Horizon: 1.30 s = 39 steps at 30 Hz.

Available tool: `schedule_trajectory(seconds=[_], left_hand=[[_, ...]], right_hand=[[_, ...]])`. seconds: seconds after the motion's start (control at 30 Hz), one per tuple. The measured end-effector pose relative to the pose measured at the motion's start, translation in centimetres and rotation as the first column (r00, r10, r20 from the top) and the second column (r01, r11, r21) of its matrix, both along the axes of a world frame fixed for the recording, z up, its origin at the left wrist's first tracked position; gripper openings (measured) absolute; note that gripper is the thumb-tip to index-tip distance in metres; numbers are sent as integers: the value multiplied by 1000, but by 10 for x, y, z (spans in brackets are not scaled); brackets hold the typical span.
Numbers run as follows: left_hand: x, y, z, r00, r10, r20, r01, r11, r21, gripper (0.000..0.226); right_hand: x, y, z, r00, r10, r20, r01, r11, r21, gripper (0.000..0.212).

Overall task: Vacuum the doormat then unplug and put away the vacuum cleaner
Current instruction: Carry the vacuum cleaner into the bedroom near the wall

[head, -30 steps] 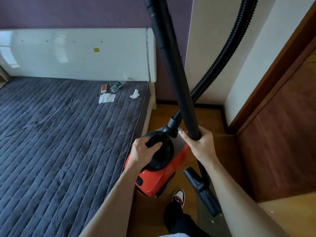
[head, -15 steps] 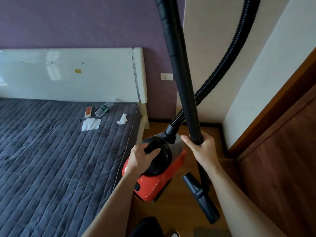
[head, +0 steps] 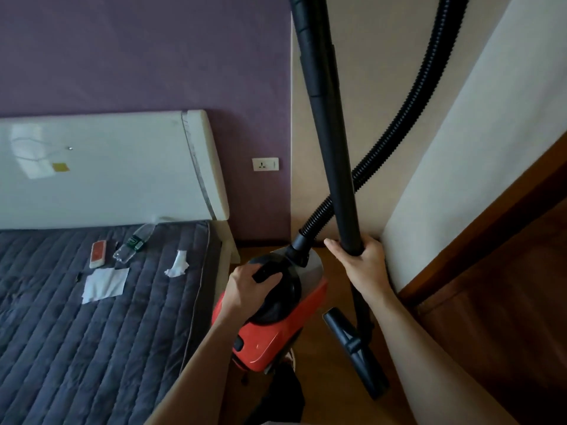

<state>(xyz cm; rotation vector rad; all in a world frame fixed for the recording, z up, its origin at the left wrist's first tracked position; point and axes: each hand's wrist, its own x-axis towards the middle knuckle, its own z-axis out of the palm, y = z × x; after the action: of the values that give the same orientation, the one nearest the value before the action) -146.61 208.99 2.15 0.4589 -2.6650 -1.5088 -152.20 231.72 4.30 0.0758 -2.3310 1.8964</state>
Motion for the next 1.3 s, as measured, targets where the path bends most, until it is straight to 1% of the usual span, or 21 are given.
schedule_trajectory(seconds=[0.07,0.13,0.2,0.3,0.4,0.5,0.67,0.73,0.83,0.97,1.07,1.17,1.3], left_hand=[[-42,-6,0,999,-32,13,32,999,-22,33],[-80,-11,3,997,-73,5,73,996,-47,24],[-116,-15,7,994,-108,-15,106,992,-72,18],[-163,-16,12,988,-154,-26,150,981,-120,27],[-201,-14,16,984,-178,-6,176,977,-119,19],[-231,-8,19,980,-199,-12,196,973,-120,19],[-264,8,15,970,-245,0,242,958,-151,15],[-275,15,11,967,-254,26,255,955,-149,12],[-291,24,0,964,-259,59,264,954,-140,14],[-306,39,-24,948,-292,128,306,946,-103,11],[-319,49,-56,946,-291,141,307,945,-112,11],[-333,56,-102,946,-280,163,300,947,-114,10],[-357,67,-180,916,-342,209,371,921,-116,11]], right_hand=[[-37,-4,1,999,-17,42,17,1000,1,46],[-72,-7,4,996,-40,74,40,999,2,50],[-105,-10,8,996,-56,68,56,998,3,44],[-145,-12,13,993,-92,71,90,996,21,32],[-175,-6,13,993,-107,58,107,994,18,32],[-202,3,10,986,-160,48,159,987,36,27],[-231,19,3,986,-160,35,159,987,29,27],[-239,26,-1,984,-176,40,175,984,13,27],[-249,32,-11,980,-180,79,181,983,-5,22],[-264,43,-40,976,-193,104,197,980,-25,20],[-281,51,-75,976,-189,112,190,982,-4,23],[-298,62,-119,974,-195,118,196,981,-3,19],[-328,75,-193,971,-211,108,213,977,-2,22]])
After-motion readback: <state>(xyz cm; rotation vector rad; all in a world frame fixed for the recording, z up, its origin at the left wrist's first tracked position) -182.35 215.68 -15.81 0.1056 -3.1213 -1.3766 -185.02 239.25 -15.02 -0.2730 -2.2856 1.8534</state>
